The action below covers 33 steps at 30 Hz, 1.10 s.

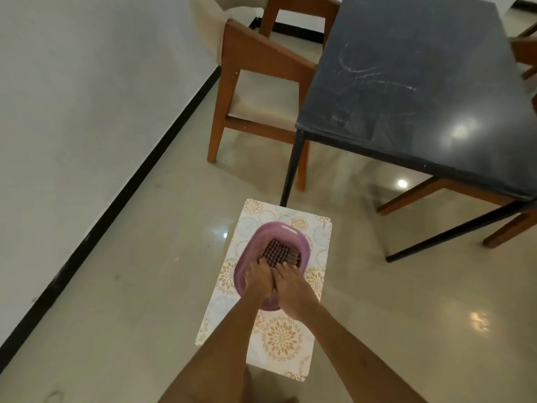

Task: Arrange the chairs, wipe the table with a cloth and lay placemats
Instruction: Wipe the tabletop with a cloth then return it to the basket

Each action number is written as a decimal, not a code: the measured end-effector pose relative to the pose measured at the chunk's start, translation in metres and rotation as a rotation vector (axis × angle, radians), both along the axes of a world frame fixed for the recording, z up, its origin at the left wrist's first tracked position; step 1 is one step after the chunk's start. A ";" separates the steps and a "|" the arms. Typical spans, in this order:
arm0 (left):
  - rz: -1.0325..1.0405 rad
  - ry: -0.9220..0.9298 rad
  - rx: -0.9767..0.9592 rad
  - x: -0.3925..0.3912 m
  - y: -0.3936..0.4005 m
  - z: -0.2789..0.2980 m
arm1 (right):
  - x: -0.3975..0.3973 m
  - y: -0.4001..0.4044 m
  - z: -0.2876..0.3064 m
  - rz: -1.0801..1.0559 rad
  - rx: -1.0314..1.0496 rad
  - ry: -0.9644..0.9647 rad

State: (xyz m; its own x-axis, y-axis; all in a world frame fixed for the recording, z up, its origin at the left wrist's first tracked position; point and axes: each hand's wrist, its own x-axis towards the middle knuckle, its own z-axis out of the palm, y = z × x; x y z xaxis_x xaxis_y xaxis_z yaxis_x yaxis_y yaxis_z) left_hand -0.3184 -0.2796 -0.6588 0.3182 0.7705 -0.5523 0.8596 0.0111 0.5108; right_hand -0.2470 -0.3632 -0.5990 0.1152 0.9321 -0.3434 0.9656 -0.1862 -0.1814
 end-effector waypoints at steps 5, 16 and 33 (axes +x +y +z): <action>0.132 -0.164 -0.123 0.008 0.017 -0.045 | 0.012 0.013 -0.024 -0.076 -0.025 0.060; 0.405 -0.198 -0.393 0.015 0.014 -0.010 | 0.013 0.020 -0.048 -0.167 -0.037 0.188; 0.582 -0.268 -0.258 0.017 0.025 0.052 | 0.007 0.030 -0.021 -0.357 0.037 0.467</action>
